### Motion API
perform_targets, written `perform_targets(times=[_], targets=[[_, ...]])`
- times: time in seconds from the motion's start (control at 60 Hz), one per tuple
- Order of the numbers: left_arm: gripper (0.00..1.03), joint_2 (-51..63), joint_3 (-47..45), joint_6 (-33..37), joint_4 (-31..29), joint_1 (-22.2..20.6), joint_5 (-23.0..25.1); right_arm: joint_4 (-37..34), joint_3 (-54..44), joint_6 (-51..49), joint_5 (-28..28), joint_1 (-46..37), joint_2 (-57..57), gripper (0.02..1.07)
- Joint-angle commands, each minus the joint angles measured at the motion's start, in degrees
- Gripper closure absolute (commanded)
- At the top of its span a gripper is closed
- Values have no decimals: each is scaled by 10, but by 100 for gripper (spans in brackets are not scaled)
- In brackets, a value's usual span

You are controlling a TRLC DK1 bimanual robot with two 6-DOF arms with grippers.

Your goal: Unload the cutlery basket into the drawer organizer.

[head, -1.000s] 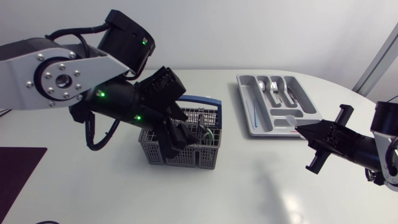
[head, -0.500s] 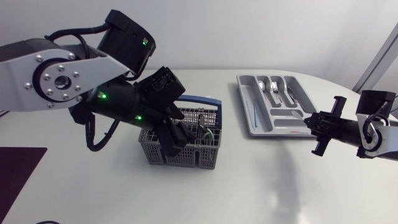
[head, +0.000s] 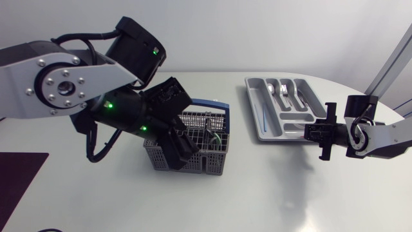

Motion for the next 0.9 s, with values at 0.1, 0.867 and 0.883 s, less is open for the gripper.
perform_targets(times=[0.1,0.867,0.883], targets=[[7,6,-3,-23,-11,-15,-11,33,7,-52,29,12,26,93],[8,20,-69,-54,70,-53,-82,-25,-88,210,-12,7,-215,17],[10,22,-69,-54,74,-54,-82,-39,-88,227,-18,7,-226,17]])
